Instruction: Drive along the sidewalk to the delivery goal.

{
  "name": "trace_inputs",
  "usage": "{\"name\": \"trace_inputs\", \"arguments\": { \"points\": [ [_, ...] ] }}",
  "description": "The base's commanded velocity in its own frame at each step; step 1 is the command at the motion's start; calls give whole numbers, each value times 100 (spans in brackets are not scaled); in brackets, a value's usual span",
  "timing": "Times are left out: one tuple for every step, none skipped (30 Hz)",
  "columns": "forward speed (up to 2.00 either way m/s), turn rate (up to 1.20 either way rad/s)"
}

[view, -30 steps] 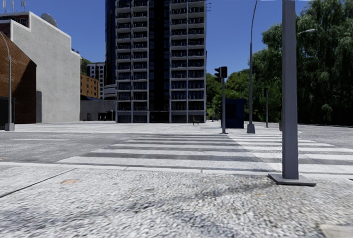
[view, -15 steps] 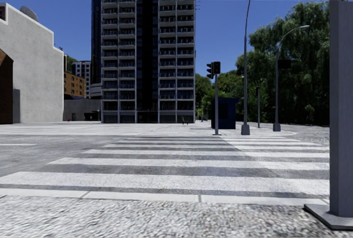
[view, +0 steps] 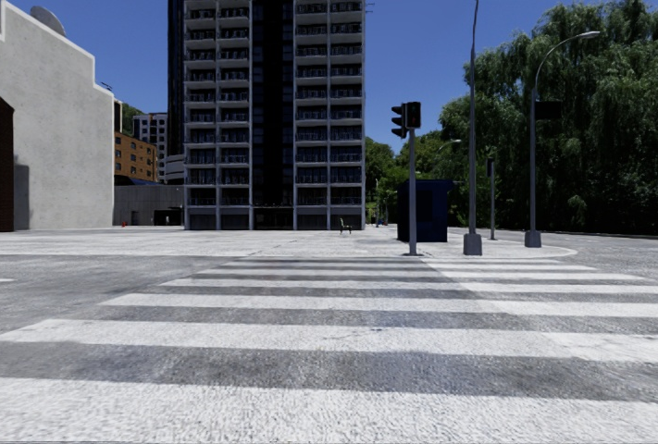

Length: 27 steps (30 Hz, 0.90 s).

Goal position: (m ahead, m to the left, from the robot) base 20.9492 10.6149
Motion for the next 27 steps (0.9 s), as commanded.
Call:
{"name": "trace_inputs", "arguments": {
  "points": [
    [198,0],
    [198,0],
    [198,0],
    [198,0],
    [188,0],
    [149,0],
    [114,0],
    [114,0],
    [94,0],
    [89,0],
    [88,0],
    [87,0],
    [87,0],
    [87,0],
    [87,0],
    [87,0],
    [87,0],
    [87,0],
    [87,0],
    [87,0],
    [87,0],
    [88,0],
    [89,0],
    [89,0],
    [93,0],
    [95,0],
    [96,0]
  ]
}}
